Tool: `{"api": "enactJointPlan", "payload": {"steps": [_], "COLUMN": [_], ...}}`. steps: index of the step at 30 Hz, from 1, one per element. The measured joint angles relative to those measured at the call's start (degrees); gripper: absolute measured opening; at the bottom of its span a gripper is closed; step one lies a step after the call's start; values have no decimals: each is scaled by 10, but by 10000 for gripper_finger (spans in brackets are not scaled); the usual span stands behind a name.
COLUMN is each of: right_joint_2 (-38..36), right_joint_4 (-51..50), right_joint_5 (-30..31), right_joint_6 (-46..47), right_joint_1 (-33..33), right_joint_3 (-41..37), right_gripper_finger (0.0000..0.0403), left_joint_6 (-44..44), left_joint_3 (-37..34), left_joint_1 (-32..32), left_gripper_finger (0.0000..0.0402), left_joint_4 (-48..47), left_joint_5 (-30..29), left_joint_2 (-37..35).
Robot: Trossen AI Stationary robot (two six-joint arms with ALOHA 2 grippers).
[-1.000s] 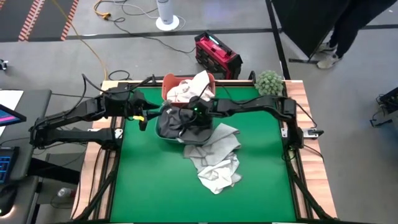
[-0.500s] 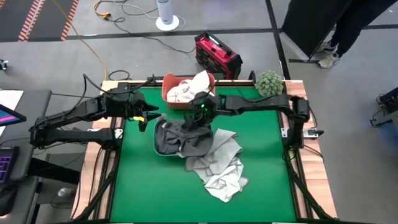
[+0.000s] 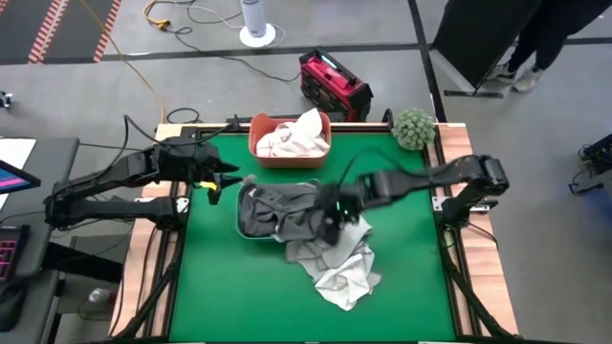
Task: Sort towels by color in basket
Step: Put the white towel into the orange bin
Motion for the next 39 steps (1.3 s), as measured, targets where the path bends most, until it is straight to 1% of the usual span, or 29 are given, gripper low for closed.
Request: {"api": "enactJointPlan", "payload": {"steps": [1, 3, 8, 9, 11, 15, 17, 20, 22, 25, 27, 32, 35, 37, 39], "right_joint_2": [2, 8, 13, 19, 42, 105, 127, 156, 163, 166, 173, 193, 213, 224, 234], "right_joint_4": [-28, -76, -144, -155, -186, -228, -220, -190, -187, -190, -195, -193, -174, -154, -137], "right_joint_5": [20, 60, 183, 199, 209, 188, 146, 63, 39, 41, 55, 74, 70, 54, 35], "right_joint_6": [1, 35, 135, 150, 182, 246, 262, 269, 282, 293, 292, 294, 290, 283, 278], "right_joint_1": [21, 59, 144, 157, 174, 184, 183, 185, 197, 216, 225, 226, 219, 213, 205], "right_joint_3": [0, 0, 0, 1, 1, 0, 0, 0, 0, 1, 0, 0, 0, 0, 1], "right_gripper_finger": [285, 285, 285, 285, 285, 285, 285, 285, 285, 285, 285, 273, 244, 207, 157], "left_joint_6": [2, 4, 4, 2, 2, -15, -26, -40, -47, -50, -50, -50, -50, -49, -49], "left_joint_3": [0, 0, 0, 0, 0, 0, 0, 0, 0, 0, 0, 0, 0, 0, 0], "left_joint_1": [0, 0, 0, 0, 0, 0, 0, 0, 0, 0, 0, 0, 0, 0, 0], "left_gripper_finger": [167, 167, 167, 167, 167, 167, 167, 167, 167, 167, 167, 167, 167, 167, 167], "left_joint_4": [0, 0, -2, -3, 1, 7, 7, 3, -4, -16, -18, -19, -20, -20, -20], "left_joint_5": [0, 0, 0, 0, 2, 27, 53, 95, 109, 108, 107, 103, 103, 100, 93], "left_joint_2": [-4, -7, -16, -18, -18, -19, -19, -25, -33, -45, -51, -55, -53, -51, -49]}}
